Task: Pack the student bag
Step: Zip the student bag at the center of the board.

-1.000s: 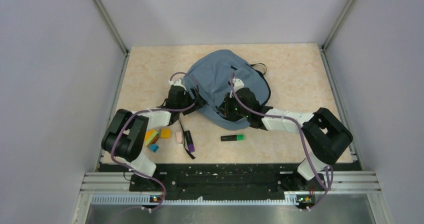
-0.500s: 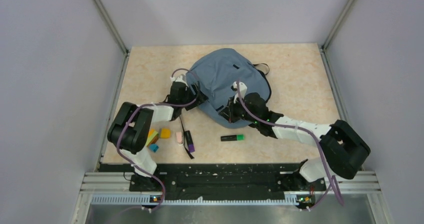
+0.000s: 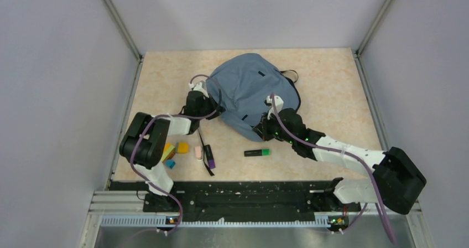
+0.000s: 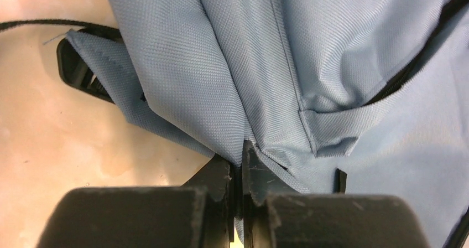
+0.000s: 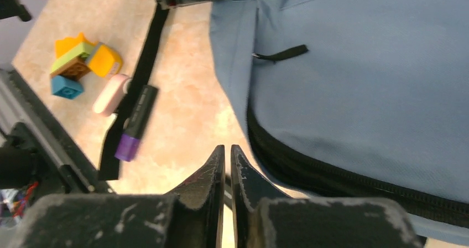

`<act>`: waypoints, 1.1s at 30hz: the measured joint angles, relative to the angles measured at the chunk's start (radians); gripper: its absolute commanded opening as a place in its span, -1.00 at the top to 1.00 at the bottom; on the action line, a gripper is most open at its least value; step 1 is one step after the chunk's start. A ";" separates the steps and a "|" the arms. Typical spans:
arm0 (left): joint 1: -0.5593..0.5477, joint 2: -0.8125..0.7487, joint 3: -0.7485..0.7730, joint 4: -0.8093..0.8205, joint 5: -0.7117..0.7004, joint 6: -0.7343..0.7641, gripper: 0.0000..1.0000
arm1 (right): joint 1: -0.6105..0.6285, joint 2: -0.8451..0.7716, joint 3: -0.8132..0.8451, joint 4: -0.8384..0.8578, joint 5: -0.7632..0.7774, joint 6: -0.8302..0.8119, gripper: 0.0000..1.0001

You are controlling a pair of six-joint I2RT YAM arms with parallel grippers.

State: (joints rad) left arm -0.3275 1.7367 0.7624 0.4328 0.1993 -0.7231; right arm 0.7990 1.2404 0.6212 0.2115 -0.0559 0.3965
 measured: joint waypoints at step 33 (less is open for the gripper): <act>0.143 0.130 0.298 -0.129 0.230 0.385 -0.56 | 0.003 0.066 0.179 -0.109 0.051 -0.307 -0.64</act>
State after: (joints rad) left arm -0.1848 1.8668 1.0599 0.3038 0.4294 -0.3382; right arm 0.8021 1.3064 0.8005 0.1020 -0.0044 0.0891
